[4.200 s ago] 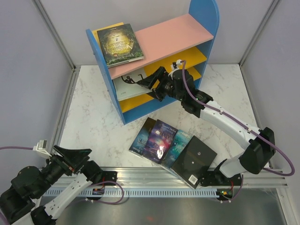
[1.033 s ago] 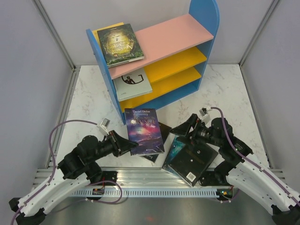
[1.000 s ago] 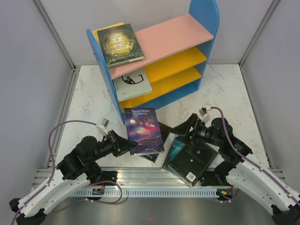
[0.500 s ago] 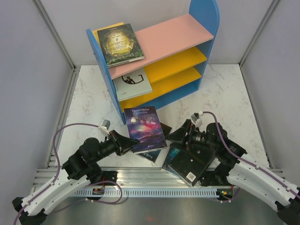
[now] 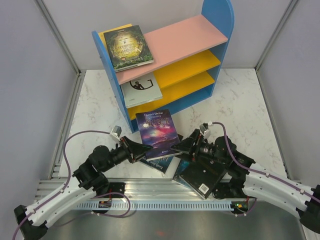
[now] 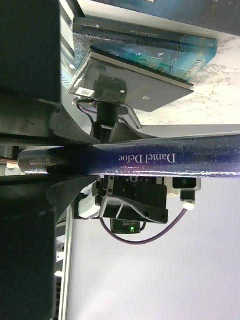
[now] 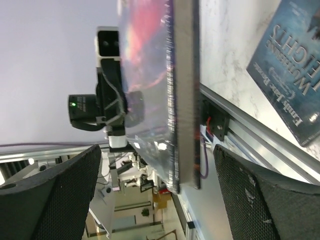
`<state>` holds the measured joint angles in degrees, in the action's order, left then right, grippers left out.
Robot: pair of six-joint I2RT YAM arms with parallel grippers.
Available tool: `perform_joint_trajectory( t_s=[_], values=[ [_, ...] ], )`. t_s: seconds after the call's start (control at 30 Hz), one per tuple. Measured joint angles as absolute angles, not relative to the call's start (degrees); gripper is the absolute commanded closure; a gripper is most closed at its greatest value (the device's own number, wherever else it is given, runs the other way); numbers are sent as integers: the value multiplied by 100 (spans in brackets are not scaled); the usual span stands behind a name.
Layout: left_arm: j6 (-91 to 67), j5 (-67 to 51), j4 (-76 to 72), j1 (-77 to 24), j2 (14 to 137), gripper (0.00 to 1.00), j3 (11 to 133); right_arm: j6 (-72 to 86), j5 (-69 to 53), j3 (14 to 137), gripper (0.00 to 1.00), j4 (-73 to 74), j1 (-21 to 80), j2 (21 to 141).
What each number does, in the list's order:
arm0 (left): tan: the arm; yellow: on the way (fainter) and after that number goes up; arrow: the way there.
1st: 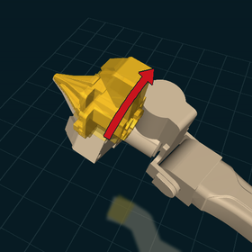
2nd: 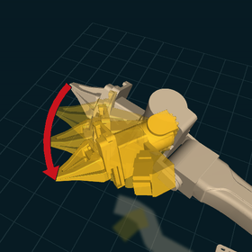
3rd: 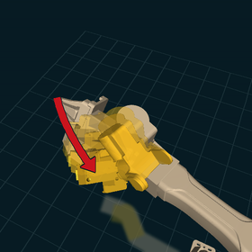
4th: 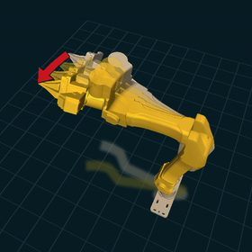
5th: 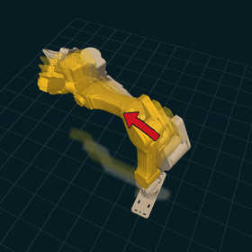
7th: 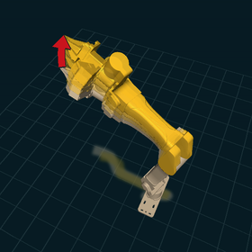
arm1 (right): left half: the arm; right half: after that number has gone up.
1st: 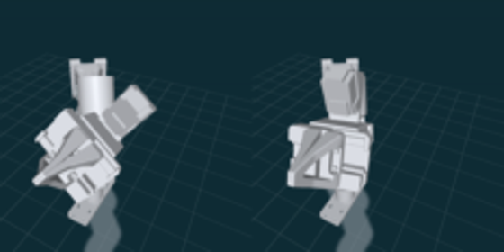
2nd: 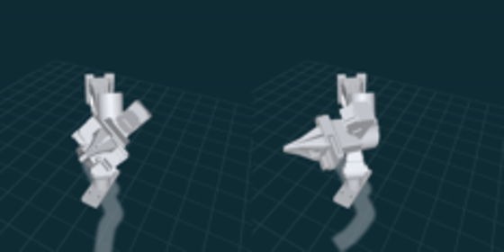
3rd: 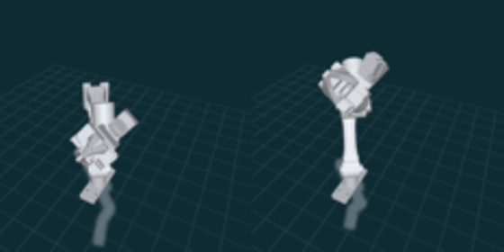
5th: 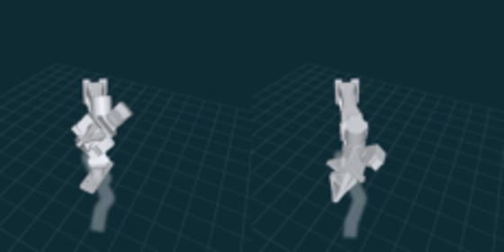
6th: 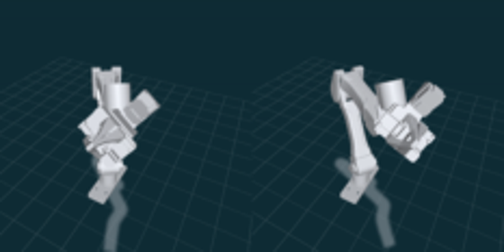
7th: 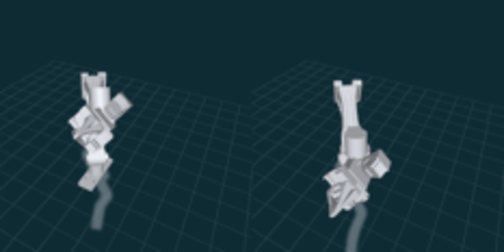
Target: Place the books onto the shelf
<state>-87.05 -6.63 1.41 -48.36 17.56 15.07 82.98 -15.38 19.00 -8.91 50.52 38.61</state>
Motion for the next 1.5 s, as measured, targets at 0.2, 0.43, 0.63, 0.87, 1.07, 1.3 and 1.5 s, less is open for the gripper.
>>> perform_joint_trajectory(
  t_s=[0.2, 0.43, 0.63, 0.87, 1.07, 1.3, 1.5],
  values=[
    [-8871, -650, -86, -4836, 1739, 98, 1365, 8549, -1319, 1900, 38, -1638, 5052, 4073],
    [-9024, -657, -471, -4836, 1693, 98, 1363, 8742, -1194, 1900, 81, -1883, 5052, 4029],
    [-9065, -757, -657, -4834, 1787, 78, 1330, 8807, -1133, 1900, 100, -1815, 5054, 3863],
    [-8967, -1017, -60, -4836, 1844, 32, 1472, 8458, -825, 2248, 100, -268, 5083, 3065],
    [-8796, -1017, 1186, -4836, 1041, 0, 1691, 8226, -235, 2541, 100, 1343, 5074, 2174],
    [-8781, -849, 2515, -4836, 78, 0, 1865, 7935, 301, 3385, 100, 2222, 5068, 2246],
    [-8694, -746, 3282, -4836, 38, 0, 2064, 7579, 694, 4541, 100, 2373, 5068, 2921]
  ],
)
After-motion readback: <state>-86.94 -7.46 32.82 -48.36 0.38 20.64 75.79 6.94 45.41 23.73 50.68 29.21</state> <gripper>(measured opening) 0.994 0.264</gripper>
